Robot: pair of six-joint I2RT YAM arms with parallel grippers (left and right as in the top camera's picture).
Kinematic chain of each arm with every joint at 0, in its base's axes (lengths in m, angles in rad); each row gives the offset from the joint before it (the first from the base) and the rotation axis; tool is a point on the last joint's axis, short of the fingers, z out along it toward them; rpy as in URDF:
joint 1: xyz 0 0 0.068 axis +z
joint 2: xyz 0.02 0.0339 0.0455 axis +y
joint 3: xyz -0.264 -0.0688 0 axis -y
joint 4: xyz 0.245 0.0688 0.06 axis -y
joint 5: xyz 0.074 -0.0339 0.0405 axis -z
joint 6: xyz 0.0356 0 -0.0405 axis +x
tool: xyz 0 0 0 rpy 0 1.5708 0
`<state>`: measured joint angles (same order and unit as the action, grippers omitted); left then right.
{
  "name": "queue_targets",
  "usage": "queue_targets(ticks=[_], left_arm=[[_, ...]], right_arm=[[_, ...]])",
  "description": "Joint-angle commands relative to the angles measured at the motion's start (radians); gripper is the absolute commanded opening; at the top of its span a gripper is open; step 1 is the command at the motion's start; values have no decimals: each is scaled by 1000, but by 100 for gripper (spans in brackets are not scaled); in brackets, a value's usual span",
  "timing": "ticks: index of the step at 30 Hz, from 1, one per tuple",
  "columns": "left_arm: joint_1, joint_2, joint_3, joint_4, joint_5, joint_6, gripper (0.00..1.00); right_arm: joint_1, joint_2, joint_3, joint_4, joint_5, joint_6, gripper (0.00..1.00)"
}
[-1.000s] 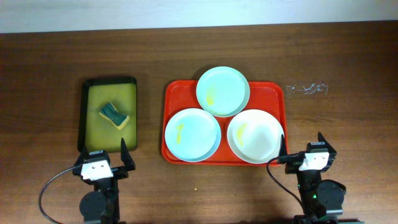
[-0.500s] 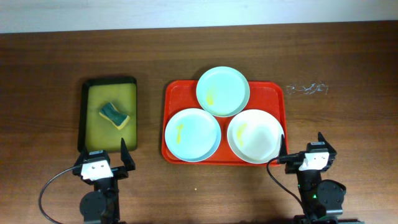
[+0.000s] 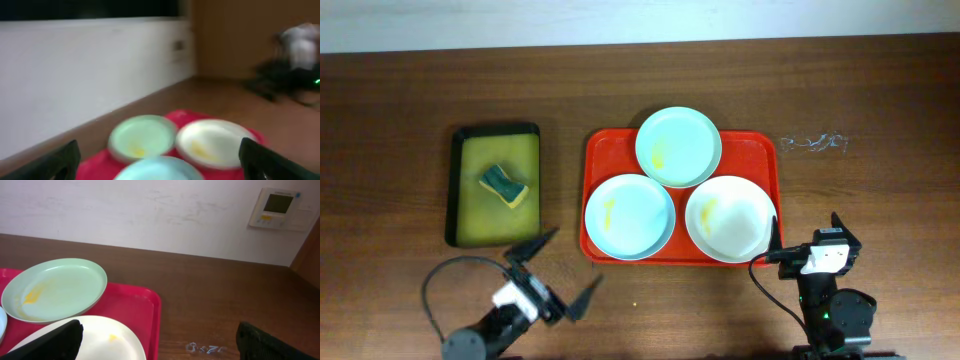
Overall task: Clean dirty plates on tray and stack at the side
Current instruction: 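Reach the left gripper to the black tray and grasp the sponge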
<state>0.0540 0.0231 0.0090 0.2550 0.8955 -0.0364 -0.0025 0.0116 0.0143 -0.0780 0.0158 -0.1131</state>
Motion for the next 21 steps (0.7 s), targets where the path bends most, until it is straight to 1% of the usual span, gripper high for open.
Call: queue_targets(ticks=[1, 2, 3, 4, 5, 6, 7, 8, 9, 10, 11, 12, 13, 14, 15, 17, 18, 19, 20, 21], left_arm=[[1, -6, 3, 377, 234, -48, 99], [1, -6, 18, 441, 133, -84, 99], [1, -3, 48, 436, 41, -86, 99], [1, 15, 108, 373, -74, -82, 99], [1, 51, 188, 227, -158, -75, 99], [1, 141, 328, -48, -215, -11, 99], [0, 270, 460, -239, -145, 61, 99], [1, 360, 524, -274, -48, 61, 99], [1, 431, 554, -263, 2, 60, 99], [1, 477, 559, -217, 18, 60, 99], [1, 515, 567, -185, -14, 53, 99], [1, 562, 606, -239, -172, -15, 99], [1, 621, 674, -362, -333, -24, 99], [1, 744, 818, -610, -597, -24, 99], [1, 855, 920, -732, -709, -23, 99], [1, 1004, 994, -802, -723, -24, 99], [19, 1086, 1006, -804, -793, -110, 99], [51, 1146, 1017, -810, -795, -179, 99], [113, 1270, 1046, -813, -749, -210, 99], [140, 1348, 1055, -798, -710, -211, 99]], right_arm=[[-6, -5, -9, -3, -5, -6, 99], [-6, -5, -9, -3, -5, -6, 99], [-6, -5, -9, -3, -5, -6, 99], [-6, -5, -9, -3, -5, -6, 99], [-6, -5, -9, -3, -5, -6, 99], [-6, -5, -9, -3, -5, -6, 98], [-6, -5, -9, -3, -5, -6, 99], [-6, -5, -9, -3, -5, -6, 99], [-6, -5, -9, -3, -5, -6, 99], [-6, -5, -9, -3, -5, -6, 99], [-6, -5, -9, -3, -5, -6, 99], [-6, -5, -9, -3, -5, -6, 99], [-6, -5, -9, -3, -5, -6, 99], [-6, -5, -9, -3, -5, -6, 99], [-6, -5, -9, -3, -5, -6, 98], [-6, -5, -9, -3, -5, -6, 99], [-6, -5, -9, -3, -5, -6, 99], [-6, -5, -9, -3, -5, -6, 99], [-6, -5, -9, -3, -5, -6, 99], [-6, -5, -9, -3, -5, -6, 99]])
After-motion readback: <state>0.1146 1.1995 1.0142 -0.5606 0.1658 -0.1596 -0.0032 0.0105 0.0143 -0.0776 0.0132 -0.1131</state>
